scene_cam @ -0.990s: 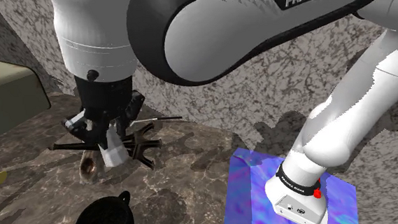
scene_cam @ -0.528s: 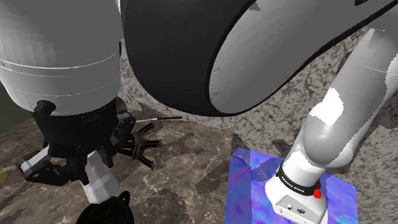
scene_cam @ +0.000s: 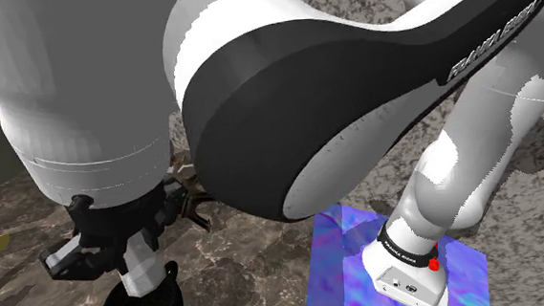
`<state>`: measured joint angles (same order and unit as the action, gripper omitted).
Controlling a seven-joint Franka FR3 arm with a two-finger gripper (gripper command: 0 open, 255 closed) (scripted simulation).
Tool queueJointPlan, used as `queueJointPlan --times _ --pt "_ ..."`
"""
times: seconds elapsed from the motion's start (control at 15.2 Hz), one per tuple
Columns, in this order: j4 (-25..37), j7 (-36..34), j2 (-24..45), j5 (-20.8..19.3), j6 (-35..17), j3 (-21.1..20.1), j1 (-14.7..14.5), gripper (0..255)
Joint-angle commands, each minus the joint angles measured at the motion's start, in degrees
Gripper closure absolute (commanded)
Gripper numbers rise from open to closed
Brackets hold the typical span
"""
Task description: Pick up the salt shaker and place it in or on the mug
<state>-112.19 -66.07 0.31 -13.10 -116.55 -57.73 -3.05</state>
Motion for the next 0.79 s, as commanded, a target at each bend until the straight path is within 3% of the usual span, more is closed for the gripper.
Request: queueJointPlan --times 0.0,0.4,0.73 --pt "-1.1 -0.9 0.8 -1.0 -1.4 -0.1 -0.1 255" --pt "-4.0 -3.6 3.4 -4.1 -5.2 0.0 -0.6 255" --pt "-4.0 -3.6 3.3 -4.1 -5.2 0.0 -0.6 255"
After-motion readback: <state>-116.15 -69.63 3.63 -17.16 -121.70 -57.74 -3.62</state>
